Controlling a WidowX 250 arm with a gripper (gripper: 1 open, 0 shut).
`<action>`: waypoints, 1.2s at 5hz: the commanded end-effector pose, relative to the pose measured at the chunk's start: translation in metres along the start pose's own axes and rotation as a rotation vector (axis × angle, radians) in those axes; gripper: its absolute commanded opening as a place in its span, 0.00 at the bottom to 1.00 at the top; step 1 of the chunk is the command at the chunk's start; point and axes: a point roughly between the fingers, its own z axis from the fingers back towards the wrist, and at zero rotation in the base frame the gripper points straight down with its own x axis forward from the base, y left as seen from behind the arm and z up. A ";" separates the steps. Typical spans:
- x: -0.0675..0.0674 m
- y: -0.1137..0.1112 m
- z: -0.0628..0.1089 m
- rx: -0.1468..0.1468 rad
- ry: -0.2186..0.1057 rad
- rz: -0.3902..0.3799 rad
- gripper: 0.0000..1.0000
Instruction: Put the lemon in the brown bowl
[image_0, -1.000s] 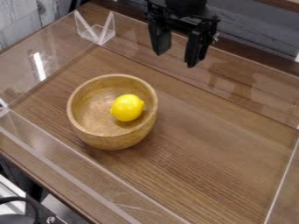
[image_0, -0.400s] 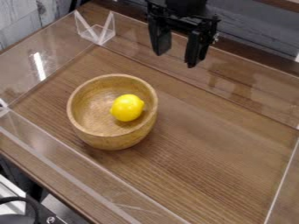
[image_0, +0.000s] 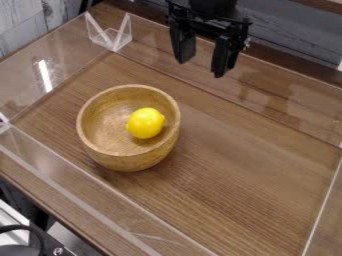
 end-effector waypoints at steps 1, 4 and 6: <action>0.004 -0.003 0.020 0.012 -0.070 -0.009 1.00; 0.007 -0.014 0.006 -0.001 -0.051 -0.004 1.00; 0.014 -0.035 -0.008 -0.013 -0.052 0.010 1.00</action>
